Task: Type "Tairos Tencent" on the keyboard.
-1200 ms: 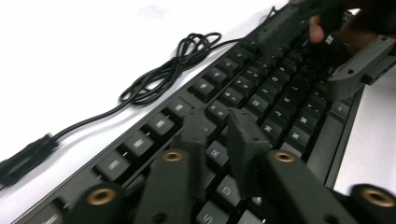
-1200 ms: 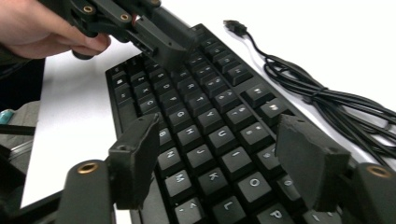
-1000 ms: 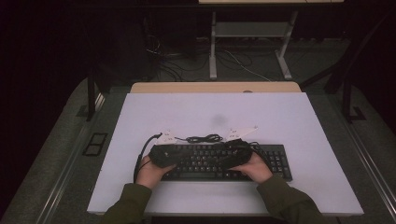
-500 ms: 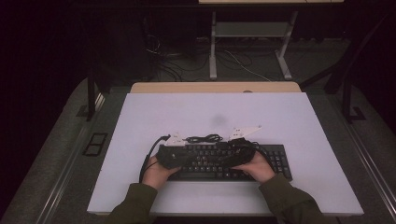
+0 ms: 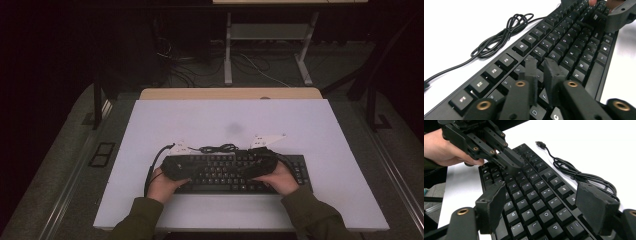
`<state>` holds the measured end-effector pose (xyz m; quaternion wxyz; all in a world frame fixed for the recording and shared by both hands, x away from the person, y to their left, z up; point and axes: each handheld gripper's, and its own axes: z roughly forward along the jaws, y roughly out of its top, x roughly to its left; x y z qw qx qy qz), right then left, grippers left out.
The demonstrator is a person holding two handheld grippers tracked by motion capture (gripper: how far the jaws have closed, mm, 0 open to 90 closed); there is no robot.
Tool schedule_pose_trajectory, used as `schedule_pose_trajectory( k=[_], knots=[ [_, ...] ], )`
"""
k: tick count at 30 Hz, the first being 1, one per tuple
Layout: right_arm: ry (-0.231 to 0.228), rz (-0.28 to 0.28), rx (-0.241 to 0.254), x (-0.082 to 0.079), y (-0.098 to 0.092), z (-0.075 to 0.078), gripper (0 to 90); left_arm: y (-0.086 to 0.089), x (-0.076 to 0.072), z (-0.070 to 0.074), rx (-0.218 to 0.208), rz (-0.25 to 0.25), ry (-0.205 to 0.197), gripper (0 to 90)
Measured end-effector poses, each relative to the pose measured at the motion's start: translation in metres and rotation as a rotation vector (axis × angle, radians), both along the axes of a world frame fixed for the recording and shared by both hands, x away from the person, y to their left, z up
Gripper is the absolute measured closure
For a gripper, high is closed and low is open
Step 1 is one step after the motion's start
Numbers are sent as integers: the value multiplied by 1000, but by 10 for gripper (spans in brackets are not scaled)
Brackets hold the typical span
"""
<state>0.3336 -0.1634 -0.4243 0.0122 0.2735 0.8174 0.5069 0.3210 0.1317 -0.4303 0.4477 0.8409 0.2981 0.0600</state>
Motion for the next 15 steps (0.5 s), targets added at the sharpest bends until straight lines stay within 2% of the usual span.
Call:
schedule_pose_trajectory(
  k=[4,11,15],
  knots=[
    [-7,-5,16,-2,-6,2,206,6,-4,1,-7,7,-3,658],
    [-20,-22,9,-9,-19,3,189,18,-11,3,-25,22,-6,490],
    [-36,-35,15,-15,-30,6,187,24,-18,6,-26,30,-25,409]
  ],
)
